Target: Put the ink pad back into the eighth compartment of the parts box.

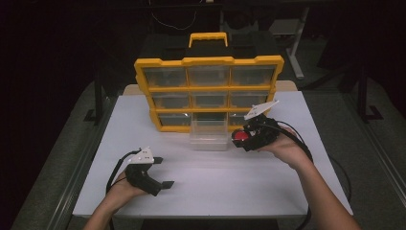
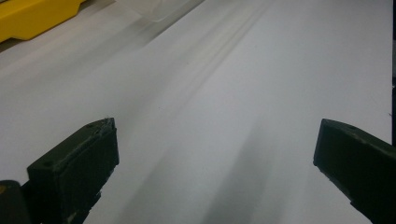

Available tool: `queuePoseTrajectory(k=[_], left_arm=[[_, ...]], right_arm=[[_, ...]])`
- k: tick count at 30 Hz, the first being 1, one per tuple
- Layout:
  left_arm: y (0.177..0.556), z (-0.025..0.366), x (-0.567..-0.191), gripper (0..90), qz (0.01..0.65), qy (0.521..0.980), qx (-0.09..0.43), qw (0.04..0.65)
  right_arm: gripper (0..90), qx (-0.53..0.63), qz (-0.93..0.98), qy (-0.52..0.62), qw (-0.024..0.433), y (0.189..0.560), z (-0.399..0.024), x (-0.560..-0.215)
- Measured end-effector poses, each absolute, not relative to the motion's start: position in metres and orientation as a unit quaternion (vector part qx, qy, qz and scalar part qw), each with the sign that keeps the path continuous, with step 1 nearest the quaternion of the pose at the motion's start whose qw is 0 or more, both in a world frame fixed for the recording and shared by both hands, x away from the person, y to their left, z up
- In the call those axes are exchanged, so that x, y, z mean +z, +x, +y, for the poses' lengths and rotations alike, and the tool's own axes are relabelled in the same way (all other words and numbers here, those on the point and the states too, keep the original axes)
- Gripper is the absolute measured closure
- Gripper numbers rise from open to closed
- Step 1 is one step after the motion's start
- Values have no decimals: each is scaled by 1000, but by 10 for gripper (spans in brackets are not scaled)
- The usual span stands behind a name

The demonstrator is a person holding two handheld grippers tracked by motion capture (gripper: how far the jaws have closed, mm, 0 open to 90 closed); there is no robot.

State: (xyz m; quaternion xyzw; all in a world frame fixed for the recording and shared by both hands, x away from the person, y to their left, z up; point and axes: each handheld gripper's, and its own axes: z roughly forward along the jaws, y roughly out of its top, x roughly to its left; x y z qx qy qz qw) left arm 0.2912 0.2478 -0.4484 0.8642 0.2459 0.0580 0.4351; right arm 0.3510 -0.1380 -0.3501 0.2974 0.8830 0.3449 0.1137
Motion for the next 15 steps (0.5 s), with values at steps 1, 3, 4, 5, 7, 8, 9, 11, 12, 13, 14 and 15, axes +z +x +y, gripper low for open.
queuePoseTrajectory(k=[1, 3, 4, 5, 7, 8, 9, 11, 12, 13, 14, 15], left_arm=[[291, 248, -448, 0, 247, 864, 58, 436], [291, 248, -448, 0, 247, 863, 58, 436], [291, 248, -448, 0, 247, 863, 58, 437], [291, 248, -448, 0, 247, 863, 58, 437], [291, 248, -448, 0, 247, 863, 57, 437], [291, 248, -448, 0, 247, 863, 57, 437], [291, 248, -448, 0, 247, 863, 57, 437], [291, 248, -448, 0, 247, 863, 57, 436], [291, 248, -448, 0, 246, 864, 57, 436], [291, 248, -448, 0, 246, 864, 58, 436], [291, 248, -448, 0, 246, 864, 58, 436], [291, 248, -448, 0, 247, 863, 58, 436]], right_arm=[[287, 344, 884, 296, 115, 352, -137, -349], [287, 344, 883, 296, 114, 352, -137, -348], [287, 345, 883, 295, 116, 353, -135, -345], [287, 345, 883, 295, 116, 354, -135, -344], [287, 346, 883, 294, 117, 355, -134, -341], [287, 347, 883, 294, 117, 355, -133, -340], [287, 347, 883, 292, 118, 356, -132, -339], [287, 348, 883, 292, 117, 357, -131, -337], [287, 349, 883, 291, 116, 358, -130, -336], [287, 350, 883, 291, 116, 359, -129, -336], [287, 350, 883, 290, 115, 359, -128, -335], [287, 352, 883, 288, 115, 360, -127, -334]])
